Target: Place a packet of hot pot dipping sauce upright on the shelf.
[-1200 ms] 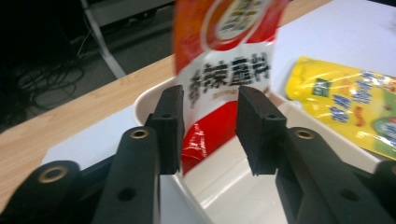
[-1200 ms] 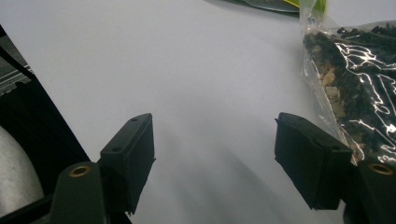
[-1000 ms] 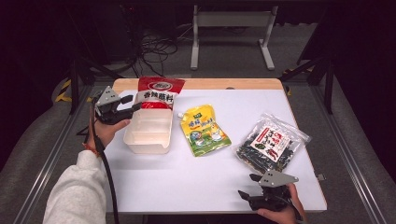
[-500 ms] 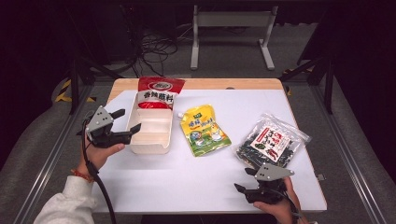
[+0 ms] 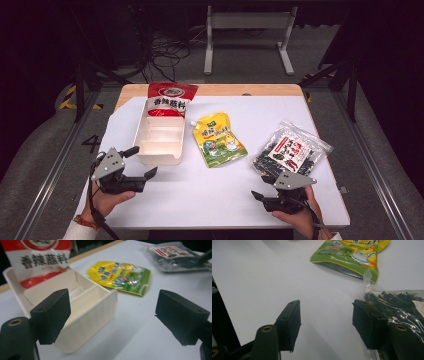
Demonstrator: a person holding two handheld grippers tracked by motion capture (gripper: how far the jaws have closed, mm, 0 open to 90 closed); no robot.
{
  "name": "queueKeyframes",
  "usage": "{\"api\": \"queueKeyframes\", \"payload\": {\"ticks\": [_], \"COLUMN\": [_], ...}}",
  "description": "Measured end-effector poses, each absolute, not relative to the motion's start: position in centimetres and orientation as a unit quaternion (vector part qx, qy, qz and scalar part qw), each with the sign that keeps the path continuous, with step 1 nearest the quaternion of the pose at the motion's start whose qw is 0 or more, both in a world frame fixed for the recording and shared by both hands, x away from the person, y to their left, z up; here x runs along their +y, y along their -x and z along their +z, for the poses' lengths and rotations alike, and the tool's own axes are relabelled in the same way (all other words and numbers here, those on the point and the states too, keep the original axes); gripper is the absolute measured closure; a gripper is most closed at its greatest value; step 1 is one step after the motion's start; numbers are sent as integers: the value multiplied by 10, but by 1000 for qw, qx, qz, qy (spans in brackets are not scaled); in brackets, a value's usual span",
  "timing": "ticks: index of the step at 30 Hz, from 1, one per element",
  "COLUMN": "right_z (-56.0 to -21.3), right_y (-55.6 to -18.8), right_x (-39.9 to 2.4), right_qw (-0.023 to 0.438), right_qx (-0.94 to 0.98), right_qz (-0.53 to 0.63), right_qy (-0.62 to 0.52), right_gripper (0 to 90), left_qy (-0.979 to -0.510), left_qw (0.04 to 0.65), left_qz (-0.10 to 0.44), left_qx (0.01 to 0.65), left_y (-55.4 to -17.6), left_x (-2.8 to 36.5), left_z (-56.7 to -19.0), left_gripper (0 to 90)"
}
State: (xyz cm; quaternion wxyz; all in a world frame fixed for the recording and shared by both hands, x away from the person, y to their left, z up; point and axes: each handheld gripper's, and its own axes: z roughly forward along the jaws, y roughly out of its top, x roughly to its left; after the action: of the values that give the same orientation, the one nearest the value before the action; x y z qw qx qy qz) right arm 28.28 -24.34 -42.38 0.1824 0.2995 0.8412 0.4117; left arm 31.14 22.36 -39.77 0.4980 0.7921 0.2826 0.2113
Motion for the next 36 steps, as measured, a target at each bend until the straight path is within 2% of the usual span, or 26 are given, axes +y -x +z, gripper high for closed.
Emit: {"api": "queueKeyframes", "payload": {"ticks": [8,11,15,22,28,31,33,36], "right_z": [-417,-413,-408,-416,-427,-437,-439,-446], "right_y": [-284,-284,-286,-293,-303,-310,-312,-320], "right_x": [-253,-262,-283,-331,-355,-367,-369,-372], "right_qw": [193,208,237,260,253,233,226,192], "right_qx": [834,826,811,766,731,712,708,697], "right_qz": [417,417,411,400,388,373,375,384], "right_qy": [-306,-316,-341,-430,-501,-547,-553,-575], "right_gripper": [414,416,422,398,325,238,215,161], "left_qy": [-812,-830,-843,-859,-866,-866,-866,-868], "left_qw": [481,458,441,419,409,413,413,411], "left_qz": [175,167,164,154,156,153,153,151], "left_qx": [279,271,262,249,243,238,237,235], "left_y": [-299,-295,-292,-294,-296,-297,-297,-297], "left_x": [217,209,203,195,192,192,192,190], "left_z": [-424,-435,-442,-449,-451,-451,-451,-452], "left_gripper": [138,149,141,143,143,141,140,140]}}
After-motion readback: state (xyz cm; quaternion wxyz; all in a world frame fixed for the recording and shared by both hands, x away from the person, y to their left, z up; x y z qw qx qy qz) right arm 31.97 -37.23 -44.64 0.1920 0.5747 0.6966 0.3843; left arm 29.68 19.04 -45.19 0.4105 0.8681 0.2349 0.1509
